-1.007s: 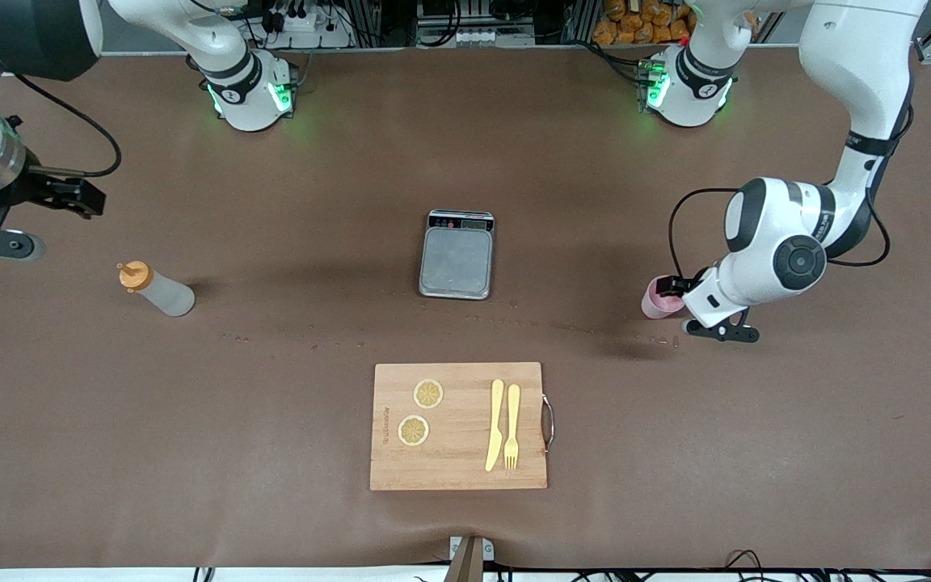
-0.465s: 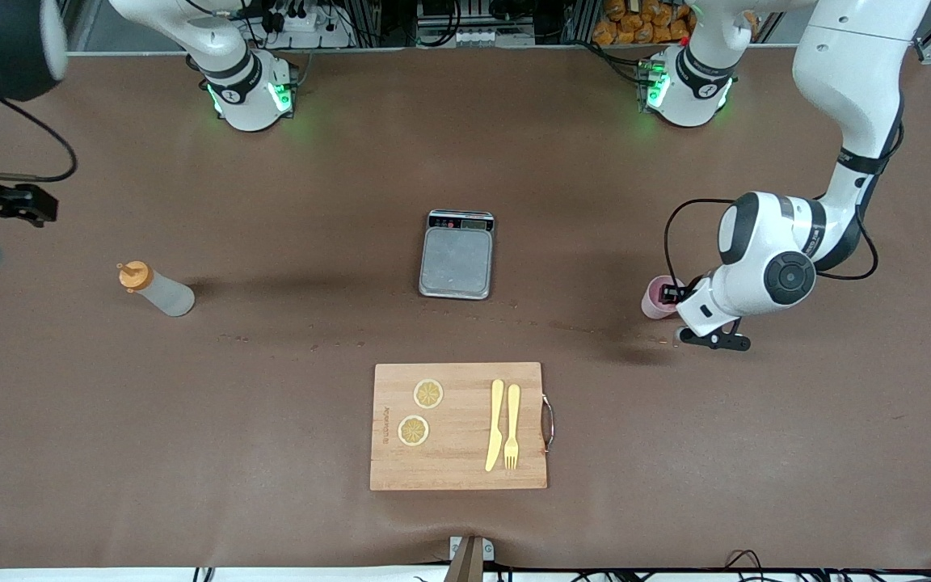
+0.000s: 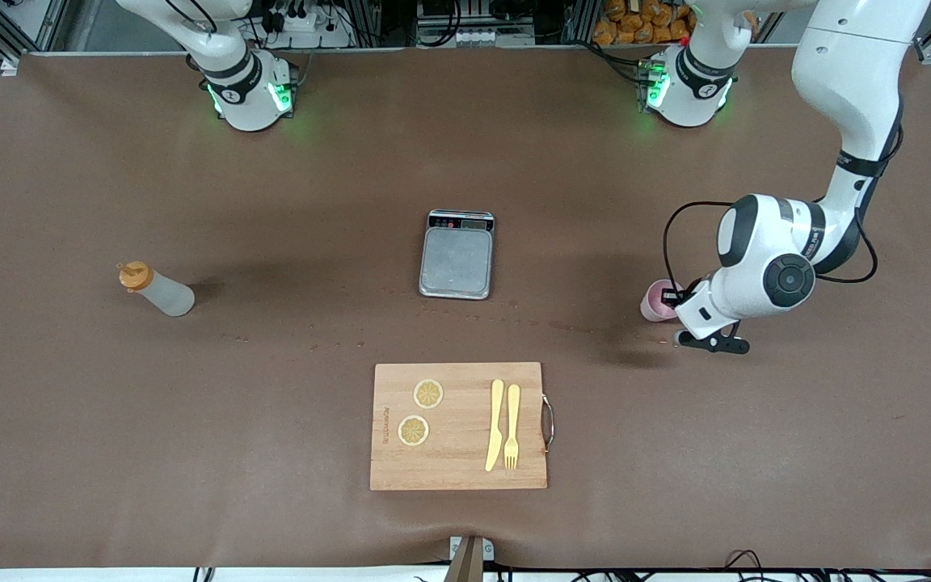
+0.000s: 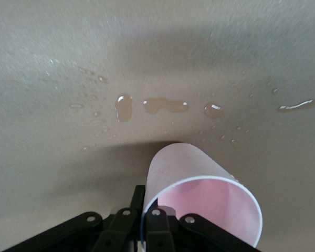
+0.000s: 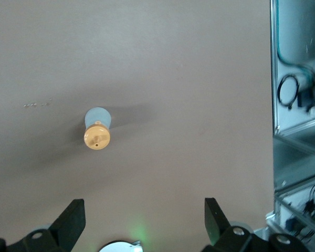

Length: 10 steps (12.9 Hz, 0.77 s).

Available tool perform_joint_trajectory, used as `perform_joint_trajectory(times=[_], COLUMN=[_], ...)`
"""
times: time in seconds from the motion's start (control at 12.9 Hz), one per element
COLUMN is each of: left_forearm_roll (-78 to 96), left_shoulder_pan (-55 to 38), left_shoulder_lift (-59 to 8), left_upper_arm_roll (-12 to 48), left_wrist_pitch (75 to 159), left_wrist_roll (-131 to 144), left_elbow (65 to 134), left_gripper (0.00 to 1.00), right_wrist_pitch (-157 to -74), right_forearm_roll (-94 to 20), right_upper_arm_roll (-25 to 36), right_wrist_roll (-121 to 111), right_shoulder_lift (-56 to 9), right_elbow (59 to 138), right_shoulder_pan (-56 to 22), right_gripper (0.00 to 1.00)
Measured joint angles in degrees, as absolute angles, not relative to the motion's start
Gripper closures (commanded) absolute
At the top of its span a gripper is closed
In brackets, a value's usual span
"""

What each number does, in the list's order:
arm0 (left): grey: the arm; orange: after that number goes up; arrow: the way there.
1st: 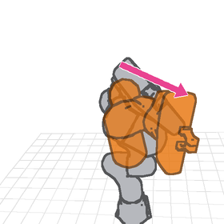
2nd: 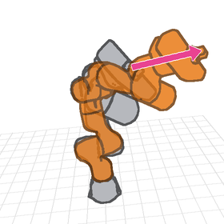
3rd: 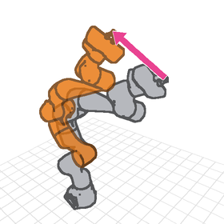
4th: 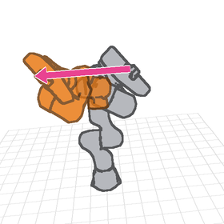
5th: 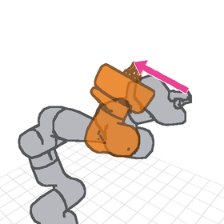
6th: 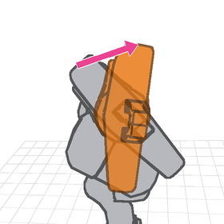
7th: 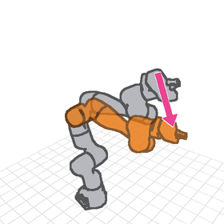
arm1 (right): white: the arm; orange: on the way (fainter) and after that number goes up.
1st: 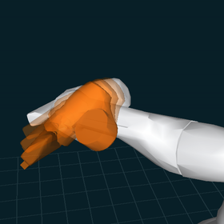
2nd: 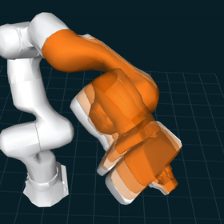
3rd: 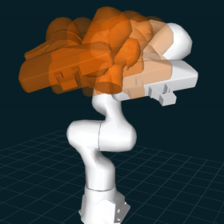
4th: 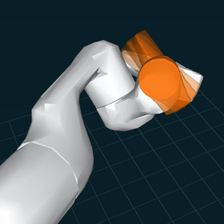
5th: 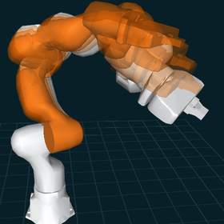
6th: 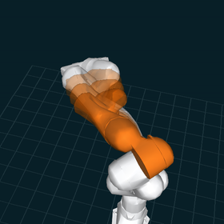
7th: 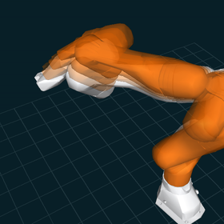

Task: Add sauce to pink cup with both arms
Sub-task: 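Carry the pink cup with the left gripper onto the metal scale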

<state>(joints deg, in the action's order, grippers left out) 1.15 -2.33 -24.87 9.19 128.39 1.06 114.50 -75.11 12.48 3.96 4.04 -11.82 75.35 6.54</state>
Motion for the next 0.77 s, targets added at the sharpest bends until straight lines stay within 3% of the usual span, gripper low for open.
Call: perform_joint_trajectory(times=[0.39, 0.77], left_forearm_roll=[1.16, 1.19], left_shoulder_pan=[-2.30, -3.07], left_shoulder_lift=[-16.62, -13.48], left_upper_arm_roll=[11.88, 23.52], left_wrist_pitch=[125.16, 123.55], left_wrist_roll=[3.14, 21.56], left_elbow=[113.15, 111.57], left_gripper=[1.00, 1.00], right_wrist_pitch=[-75.16, -75.01], right_forearm_roll=[-4.64, -15.93], right_upper_arm_roll=[4.21, 4.22], right_wrist_roll=[12.68, 17.86], right_shoulder_lift=[-16.20, -21.18], right_elbow=[75.79, 76.22], right_shoulder_pan=[20.06, 28.79], right_gripper=[0.00, 0.00])
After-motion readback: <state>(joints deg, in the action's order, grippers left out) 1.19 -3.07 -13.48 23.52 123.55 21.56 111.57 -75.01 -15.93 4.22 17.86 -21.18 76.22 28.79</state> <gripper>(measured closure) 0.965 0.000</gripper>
